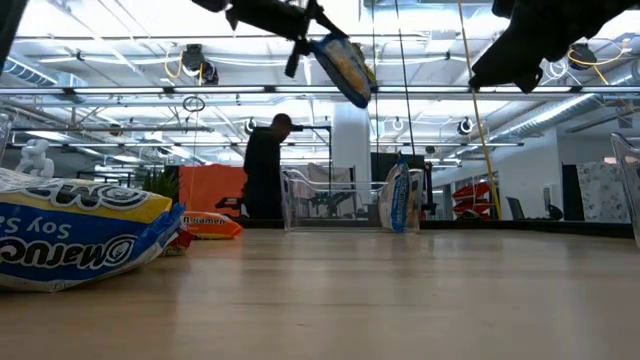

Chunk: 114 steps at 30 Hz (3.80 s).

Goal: Sort Maruchan noodles
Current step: Put the right blue noodle pack into the top transparent bin, then put the orange noodle pack into the bottom right transparent bin

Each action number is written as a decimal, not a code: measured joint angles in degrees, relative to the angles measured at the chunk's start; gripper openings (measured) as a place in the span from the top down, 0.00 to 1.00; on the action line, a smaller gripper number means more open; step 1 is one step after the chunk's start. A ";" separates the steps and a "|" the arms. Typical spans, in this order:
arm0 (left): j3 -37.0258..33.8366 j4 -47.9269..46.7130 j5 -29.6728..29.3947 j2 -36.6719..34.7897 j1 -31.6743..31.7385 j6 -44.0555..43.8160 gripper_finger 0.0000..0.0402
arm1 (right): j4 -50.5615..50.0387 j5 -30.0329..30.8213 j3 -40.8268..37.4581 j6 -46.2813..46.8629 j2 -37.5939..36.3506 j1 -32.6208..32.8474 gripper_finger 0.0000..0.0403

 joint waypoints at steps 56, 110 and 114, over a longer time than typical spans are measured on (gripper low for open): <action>16.97 -48.54 -0.36 11.48 -0.04 12.29 0.74 | -1.99 4.78 0.00 4.76 -2.08 -1.74 0.65; -44.10 -47.13 -4.36 -12.91 8.61 30.52 0.33 | 15.00 4.91 0.00 28.91 5.72 -3.50 0.65; -44.12 -44.28 -7.11 -12.30 8.54 38.13 0.31 | 18.71 4.75 0.00 29.11 8.46 -3.48 0.65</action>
